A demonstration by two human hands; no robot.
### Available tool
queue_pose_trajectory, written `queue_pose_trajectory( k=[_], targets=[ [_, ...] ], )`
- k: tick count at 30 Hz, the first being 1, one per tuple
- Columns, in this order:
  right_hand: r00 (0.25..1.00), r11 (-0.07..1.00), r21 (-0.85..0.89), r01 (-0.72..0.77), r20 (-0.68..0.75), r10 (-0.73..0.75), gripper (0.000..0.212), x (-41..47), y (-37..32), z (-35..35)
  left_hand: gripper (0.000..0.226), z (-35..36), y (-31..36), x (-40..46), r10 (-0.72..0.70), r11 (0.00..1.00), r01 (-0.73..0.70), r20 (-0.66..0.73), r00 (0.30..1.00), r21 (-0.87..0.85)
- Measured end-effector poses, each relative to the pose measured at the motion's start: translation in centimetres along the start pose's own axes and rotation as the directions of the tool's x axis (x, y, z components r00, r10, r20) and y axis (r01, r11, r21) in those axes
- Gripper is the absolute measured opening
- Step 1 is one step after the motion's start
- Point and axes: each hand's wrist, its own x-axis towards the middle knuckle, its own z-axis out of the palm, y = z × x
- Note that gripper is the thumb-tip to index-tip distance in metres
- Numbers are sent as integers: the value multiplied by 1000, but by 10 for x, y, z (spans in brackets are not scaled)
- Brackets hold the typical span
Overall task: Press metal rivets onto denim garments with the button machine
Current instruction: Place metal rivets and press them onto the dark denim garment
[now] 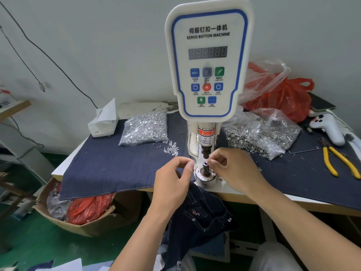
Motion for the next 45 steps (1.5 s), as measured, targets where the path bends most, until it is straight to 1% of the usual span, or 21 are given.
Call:
queue_pose_trajectory(
  k=[3,9,12,16,20,29,31,32,33,34,35,36,37,38,39,40,41,42,43,44,45],
  targets=[
    [998,998,-34,48,30,-47,8,5,1,-3,10,-2,0,0,-15,1000,15,4,1000,-17],
    [996,992,-108,70,69,-63,12,10,-3,-7,8,-3,3,-1,-18,999,18,15,1000,-30],
    [996,990,-115,76,65,-69,8,10,-4,-7,8,-3,4,-1,-22,999,22,12,1000,-38],
    [996,988,-129,80,58,-73,12,10,-3,-6,8,-4,5,-1,-18,999,18,13,1000,-40],
    [996,988,-130,80,52,-74,9,10,-4,-6,8,-4,6,-1,-20,999,21,13,1000,-47],
    [997,989,-130,69,51,-63,8,8,-7,-9,8,-7,9,0,-21,998,21,4,1000,-57],
    [999,995,-94,34,-23,-36,11,-1,-4,-7,10,-7,9,0,-50,994,51,6,999,-100],
    [998,999,-43,17,-63,-20,14,-9,-2,-6,11,-6,9,-1,-69,988,70,11,998,-139],
    [998,1000,29,9,-69,-7,18,-19,-1,-5,11,-6,10,-1,-89,978,91,21,996,-186],
    [1000,995,100,-2,-18,4,25,-28,1,-2,11,-6,11,-1,-108,966,113,36,994,-234],
    [996,989,149,-20,90,7,34,-37,3,0,11,-6,12,0,-122,953,132,55,991,-273],
    [974,986,159,-44,224,7,46,-43,5,1,12,-6,12,1,-132,941,149,75,988,-302],
    [935,989,134,-58,354,7,56,-48,8,1,12,-6,14,1,-144,932,165,88,986,-323],
    [888,994,94,-56,460,7,61,-50,12,-1,14,-7,15,2,-155,925,179,97,983,-334],
    [842,996,71,-47,539,1,58,-51,15,-4,17,-7,15,3,-165,924,188,98,981,-334],
    [809,995,88,-49,587,-12,49,-52,18,-7,21,-8,16,4,-170,925,194,100,980,-328],
    [789,986,151,-75,614,-34,39,-52,19,-11,23,-10,18,3,-178,918,206,110,978,-339],
    [786,960,248,-130,616,-53,32,-52,20,-15,25,-12,18,3,-190,902,231,144,971,-364],
    [796,911,355,-208,603,-54,25,-52,20,-17,31,-15,18,3,-196,889,266,215,957,-373],
    [811,850,447,-279,583,-41,23,-52,20,-19,39,-18,17,3,-191,892,299,316,929,-339],
    [824,791,516,-329,565,-26,24,-51,19,-20,45,-22,16,3,-180,913,315,437,881,-259]
  ],
)
